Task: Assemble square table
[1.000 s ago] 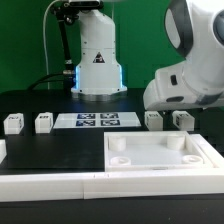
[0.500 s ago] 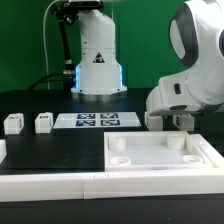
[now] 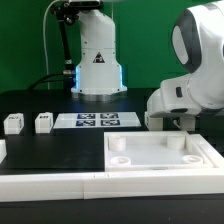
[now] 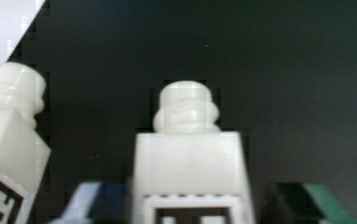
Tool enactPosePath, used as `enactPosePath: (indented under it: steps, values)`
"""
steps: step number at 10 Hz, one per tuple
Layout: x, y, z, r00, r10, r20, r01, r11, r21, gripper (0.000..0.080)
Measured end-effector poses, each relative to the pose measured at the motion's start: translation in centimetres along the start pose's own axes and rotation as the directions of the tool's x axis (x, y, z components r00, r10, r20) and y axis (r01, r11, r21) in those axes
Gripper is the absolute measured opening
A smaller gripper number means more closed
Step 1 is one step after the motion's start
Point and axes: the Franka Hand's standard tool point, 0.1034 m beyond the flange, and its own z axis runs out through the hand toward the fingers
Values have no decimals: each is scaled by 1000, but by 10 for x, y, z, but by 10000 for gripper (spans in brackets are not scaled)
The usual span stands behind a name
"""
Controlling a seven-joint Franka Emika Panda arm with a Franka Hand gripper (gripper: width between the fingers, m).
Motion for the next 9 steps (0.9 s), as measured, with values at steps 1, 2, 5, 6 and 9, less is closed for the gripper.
enactPosePath:
  steps: [1, 2, 5, 6, 9]
  values:
    - [0, 0, 0, 1000, 0, 0, 0, 1000, 0, 287]
    - [0, 0, 0, 1000, 0, 0, 0, 1000, 0, 287]
    - [0, 0, 0, 1000, 0, 0, 0, 1000, 0, 287]
    - [0, 2, -2, 1000, -22, -2, 22, 1000, 7, 287]
    - [-19, 19, -38, 998, -48, -29, 49, 998, 43, 288]
